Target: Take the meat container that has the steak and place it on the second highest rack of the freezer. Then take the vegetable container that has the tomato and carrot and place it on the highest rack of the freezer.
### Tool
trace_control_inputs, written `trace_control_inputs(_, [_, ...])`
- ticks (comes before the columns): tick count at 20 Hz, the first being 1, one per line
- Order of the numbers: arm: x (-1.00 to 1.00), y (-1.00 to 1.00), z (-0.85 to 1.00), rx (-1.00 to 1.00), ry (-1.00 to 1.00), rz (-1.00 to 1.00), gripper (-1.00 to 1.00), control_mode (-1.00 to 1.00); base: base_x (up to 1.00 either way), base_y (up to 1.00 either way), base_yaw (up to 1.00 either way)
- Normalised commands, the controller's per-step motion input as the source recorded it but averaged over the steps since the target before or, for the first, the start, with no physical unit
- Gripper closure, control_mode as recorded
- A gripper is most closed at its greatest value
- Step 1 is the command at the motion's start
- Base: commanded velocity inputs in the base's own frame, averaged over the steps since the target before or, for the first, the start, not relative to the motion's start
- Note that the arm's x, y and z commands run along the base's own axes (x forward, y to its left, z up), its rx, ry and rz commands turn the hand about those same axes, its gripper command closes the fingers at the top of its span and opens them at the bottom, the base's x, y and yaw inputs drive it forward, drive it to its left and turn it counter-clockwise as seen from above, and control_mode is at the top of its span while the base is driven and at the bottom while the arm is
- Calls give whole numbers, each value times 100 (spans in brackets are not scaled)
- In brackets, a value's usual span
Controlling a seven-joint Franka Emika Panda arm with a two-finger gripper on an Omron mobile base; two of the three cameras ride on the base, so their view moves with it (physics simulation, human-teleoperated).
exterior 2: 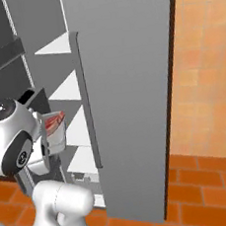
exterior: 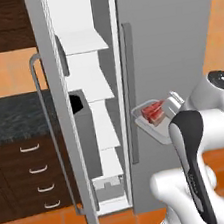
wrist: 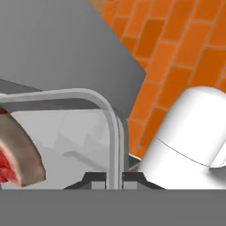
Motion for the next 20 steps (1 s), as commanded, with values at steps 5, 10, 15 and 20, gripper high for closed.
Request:
trace_control_inputs(5, [0,0,0,0,0,0,100,100,0,9,34])
trace_control_inputs(10, [0,0,0,0,0,0,100,100,93,27,5])
trace_control_inputs(15, [0,0,0,0,0,0,100,100,27,-27,12])
trace_control_inputs(20, [0,0,0,0,0,0,100,100,54,6,0])
